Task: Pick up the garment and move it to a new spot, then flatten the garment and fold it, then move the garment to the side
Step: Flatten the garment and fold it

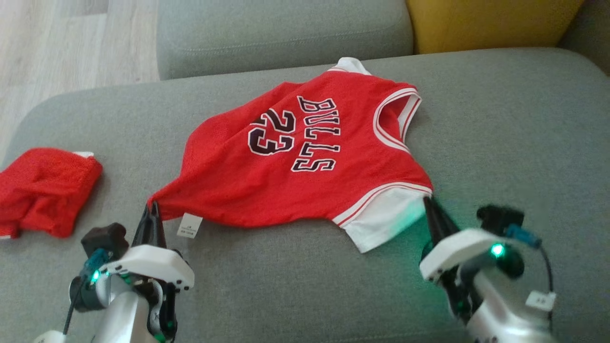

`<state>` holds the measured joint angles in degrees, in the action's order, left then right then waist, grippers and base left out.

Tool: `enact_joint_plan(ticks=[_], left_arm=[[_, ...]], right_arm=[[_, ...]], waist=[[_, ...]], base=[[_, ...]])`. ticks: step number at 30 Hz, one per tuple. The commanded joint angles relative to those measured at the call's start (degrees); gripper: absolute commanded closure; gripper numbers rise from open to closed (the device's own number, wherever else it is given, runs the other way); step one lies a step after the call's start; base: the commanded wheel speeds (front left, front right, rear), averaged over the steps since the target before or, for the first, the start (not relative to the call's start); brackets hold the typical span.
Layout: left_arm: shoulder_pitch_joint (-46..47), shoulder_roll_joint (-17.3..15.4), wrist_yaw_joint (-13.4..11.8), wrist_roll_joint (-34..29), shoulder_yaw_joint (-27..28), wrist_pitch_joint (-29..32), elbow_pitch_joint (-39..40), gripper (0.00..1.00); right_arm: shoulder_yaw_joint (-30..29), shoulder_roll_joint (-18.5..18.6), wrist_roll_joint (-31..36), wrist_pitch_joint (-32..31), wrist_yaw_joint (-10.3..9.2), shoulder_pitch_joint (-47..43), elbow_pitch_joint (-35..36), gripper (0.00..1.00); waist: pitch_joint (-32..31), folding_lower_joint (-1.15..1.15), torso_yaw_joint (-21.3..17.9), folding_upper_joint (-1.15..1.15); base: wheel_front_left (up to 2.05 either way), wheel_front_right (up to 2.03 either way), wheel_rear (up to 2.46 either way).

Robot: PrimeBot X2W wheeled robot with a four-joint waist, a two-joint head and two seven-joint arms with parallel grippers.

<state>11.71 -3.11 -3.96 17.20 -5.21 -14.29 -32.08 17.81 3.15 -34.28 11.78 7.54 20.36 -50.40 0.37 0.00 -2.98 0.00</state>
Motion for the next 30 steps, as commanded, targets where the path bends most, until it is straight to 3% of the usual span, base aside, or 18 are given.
enact_joint_plan(ticks=[1, 5, 11, 17, 22, 26, 30], left_arm=[[1.06, -0.54, 0.43, -0.50, 1.44, -0.71, 2.81, 1.00], [1.54, -0.49, 1.41, -1.08, 0.91, -0.71, 5.96, 1.00], [5.40, -1.22, 3.07, -2.44, -1.00, -0.44, 14.57, 1.00], [8.52, -2.20, 3.14, -2.81, -1.94, 3.45, 25.30, 1.00], [9.46, -3.48, 2.84, -3.29, -2.53, 8.46, 33.19, 1.00], [11.27, -4.77, 2.52, -3.28, -2.82, 15.00, 39.95, 1.00], [15.48, -6.41, 3.62, -3.41, -3.91, 21.16, 41.56, 1.00]], right_arm=[[1.07, 1.17, 2.25, 1.10, -0.05, 3.01, 3.99, 1.00], [0.62, 3.41, 4.37, -0.09, -0.05, 4.35, 12.17, 1.00], [-2.18, 10.74, 6.95, -8.22, -0.05, 8.94, 29.58, 1.00], [-8.21, 13.64, 10.15, -18.89, -0.05, 9.93, 41.53, 1.00], [-13.36, 12.25, 11.58, -27.67, -0.05, 8.52, 50.22, 1.00], [-19.05, 8.80, 12.89, -36.19, -0.05, 7.85, 58.51, 1.00], [-21.47, 6.98, 15.12, -41.85, -0.05, 10.32, 61.89, 1.00]], waist=[[-0.54, 0.00, -0.39, 0.00], [-1.48, 0.00, -0.99, 0.00], [-3.48, 0.00, -1.40, 0.00], [-5.32, 0.00, -0.98, 0.00], [-6.13, 0.00, -0.79, 0.00], [-5.87, 0.00, -0.85, 0.00], [-3.82, 0.00, -0.98, 0.00]], base=[[0.00, 0.00, 0.00], [0.00, 0.00, 0.00], [0.00, 0.00, 0.00], [0.00, 0.00, 0.00], [0.00, 0.00, 0.00], [0.00, 0.00, 0.00], [0.00, 0.00, 0.00]])
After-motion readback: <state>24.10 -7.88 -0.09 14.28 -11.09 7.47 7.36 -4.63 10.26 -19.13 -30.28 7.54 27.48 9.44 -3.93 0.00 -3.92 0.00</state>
